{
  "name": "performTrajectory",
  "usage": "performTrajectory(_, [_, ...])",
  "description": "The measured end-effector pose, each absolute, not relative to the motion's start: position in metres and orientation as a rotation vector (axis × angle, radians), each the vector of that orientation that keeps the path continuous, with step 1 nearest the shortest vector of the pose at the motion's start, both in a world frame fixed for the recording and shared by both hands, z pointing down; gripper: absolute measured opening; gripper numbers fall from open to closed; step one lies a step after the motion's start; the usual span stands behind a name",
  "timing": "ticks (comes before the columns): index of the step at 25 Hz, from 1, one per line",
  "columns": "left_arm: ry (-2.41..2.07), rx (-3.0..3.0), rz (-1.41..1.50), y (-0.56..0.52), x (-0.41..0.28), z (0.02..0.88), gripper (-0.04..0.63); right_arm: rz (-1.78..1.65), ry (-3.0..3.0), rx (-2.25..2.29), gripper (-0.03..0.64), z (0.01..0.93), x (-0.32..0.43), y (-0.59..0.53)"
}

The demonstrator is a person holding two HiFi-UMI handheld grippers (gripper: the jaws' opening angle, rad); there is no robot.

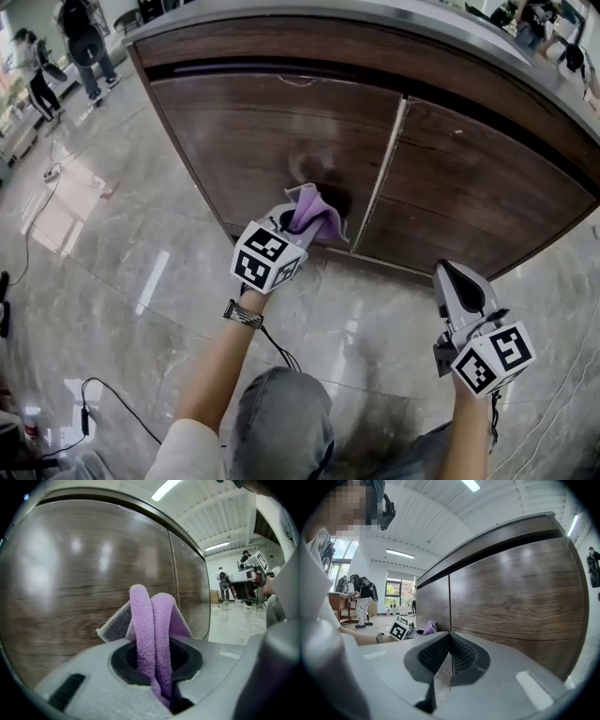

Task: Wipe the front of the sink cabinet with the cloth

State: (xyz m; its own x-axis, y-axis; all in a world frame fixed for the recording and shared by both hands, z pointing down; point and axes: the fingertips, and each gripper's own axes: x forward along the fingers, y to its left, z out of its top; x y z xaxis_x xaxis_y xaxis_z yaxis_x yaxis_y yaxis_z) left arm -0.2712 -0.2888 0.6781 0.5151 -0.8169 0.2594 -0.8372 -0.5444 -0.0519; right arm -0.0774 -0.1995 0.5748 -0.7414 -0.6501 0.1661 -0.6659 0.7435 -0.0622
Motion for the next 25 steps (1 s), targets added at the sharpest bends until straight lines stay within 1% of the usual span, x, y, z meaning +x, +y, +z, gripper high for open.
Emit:
performTrajectory(6, [-1.274,2.79,0.459,-0.291,-0.213,0.704,0.051,0.171,-2.8,1.087,0.006,0.57,-0.071,-0.197])
performTrajectory(11, [-1.252,2.759,0.532,-0.291,-0.204,0.749,0.051,0.17,-2.784,1.077,0.006,0.575,-0.077,-0.197])
performTrajectory(17, [-1.337,2.634,0.54,-0.29,-0.249,0.79,0.051,0.16,-2.782,1.049,0.006,0.578,-0.089,-0.193])
performTrajectory(22, [-1.465,2.515,0.557,-0.288,-0.315,0.809,0.051,0.152,-2.751,1.024,0.006,0.587,-0.096,-0.189])
performTrajectory(25, [-1.537,2.459,0.615,-0.287,-0.353,0.816,0.051,0.144,-2.735,1.007,0.005,0.594,-0.101,-0.187])
